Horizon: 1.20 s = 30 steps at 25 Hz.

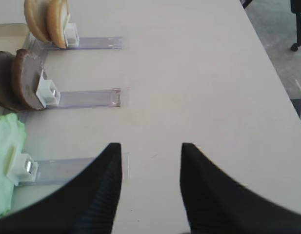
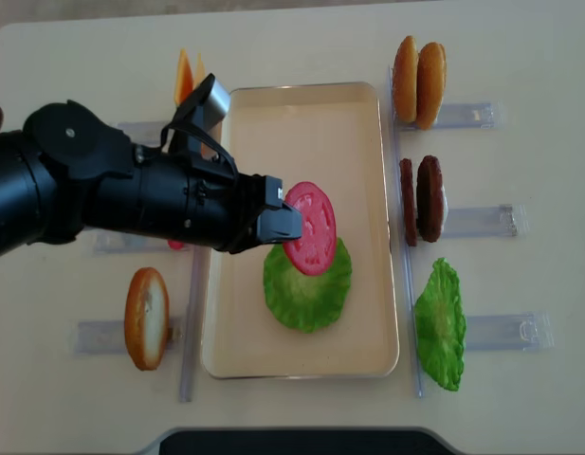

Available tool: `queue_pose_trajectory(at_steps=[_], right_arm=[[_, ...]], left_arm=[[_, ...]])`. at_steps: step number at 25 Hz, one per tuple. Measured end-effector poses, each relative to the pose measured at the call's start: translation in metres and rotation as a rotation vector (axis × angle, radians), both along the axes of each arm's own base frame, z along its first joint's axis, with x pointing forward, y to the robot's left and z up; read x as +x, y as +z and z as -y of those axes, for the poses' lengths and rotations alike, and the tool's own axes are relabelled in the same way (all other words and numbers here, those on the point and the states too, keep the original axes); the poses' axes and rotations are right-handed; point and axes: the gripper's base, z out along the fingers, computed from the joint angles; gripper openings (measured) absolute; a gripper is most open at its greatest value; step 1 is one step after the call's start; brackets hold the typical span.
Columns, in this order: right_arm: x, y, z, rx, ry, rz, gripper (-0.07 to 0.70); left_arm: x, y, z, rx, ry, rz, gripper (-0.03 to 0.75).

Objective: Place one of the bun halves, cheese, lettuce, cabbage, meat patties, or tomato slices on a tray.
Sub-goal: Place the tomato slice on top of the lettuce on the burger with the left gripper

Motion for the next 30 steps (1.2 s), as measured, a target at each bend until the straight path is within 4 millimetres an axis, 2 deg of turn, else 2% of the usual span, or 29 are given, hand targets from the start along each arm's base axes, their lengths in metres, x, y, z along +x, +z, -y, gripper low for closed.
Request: queue_pose_trajectory(at_steps=[9,12,18,23,26,30], right_arm=[[0.0,0.0,0.0,0.0,0.007,0.0,0.307],[0.0,0.0,0.0,0.0,0.007,0.0,0.307],[0.0,0.0,0.0,0.0,0.007,0.0,0.307],[0.0,0.0,0.0,0.0,0.007,0.0,0.307],[0.0,0.0,0.0,0.0,0.007,0.0,0.307],[0.0,0.0,0.0,0.0,0.007,0.0,0.307]], left_arm=[[0.002,-0.025,0.004,0.006,-0.051,-0.006,0.062],[0.002,-0.027,0.004,-0.005,-0.057,0.006,0.062],[0.007,-0.029,-0.01,-0.107,0.0,-0.008,0.062],[-0.005,-0.047,-0.03,-0.186,0.033,-0.055,0.062],[-0.015,-0.054,-0.033,-0.209,0.013,-0.057,0.062],[-0.017,-0.058,-0.031,-0.226,-0.024,-0.058,0.062]])
